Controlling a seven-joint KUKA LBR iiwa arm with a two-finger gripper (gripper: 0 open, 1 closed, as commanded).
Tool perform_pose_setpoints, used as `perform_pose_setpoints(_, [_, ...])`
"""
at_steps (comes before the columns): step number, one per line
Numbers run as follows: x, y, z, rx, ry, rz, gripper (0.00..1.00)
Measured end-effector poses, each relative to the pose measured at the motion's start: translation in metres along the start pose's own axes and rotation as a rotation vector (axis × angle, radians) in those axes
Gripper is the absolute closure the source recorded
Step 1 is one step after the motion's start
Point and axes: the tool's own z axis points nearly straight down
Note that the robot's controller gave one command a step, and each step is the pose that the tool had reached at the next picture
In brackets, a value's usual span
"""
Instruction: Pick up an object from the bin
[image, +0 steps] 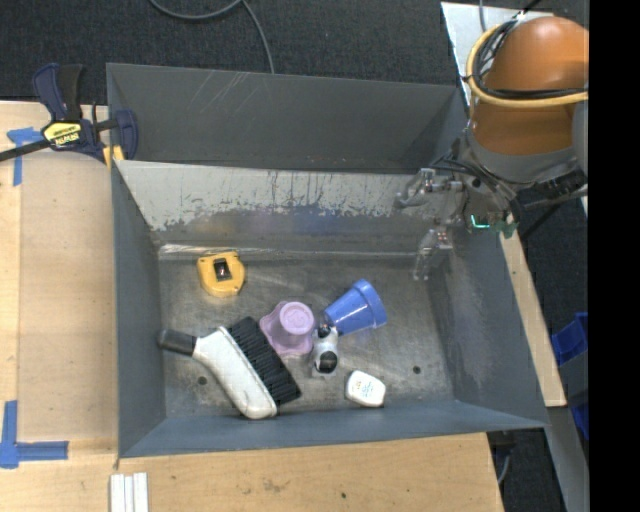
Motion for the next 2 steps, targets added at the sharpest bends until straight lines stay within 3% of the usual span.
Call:
perform_pose_setpoints(1, [-0.001,0.000,-0.005,0.001,-0.009,-0.001,0.00])
perform_pose_setpoints(2, [0.009,0.026,0.062,0.001,-0.012,-0.071,0.00])
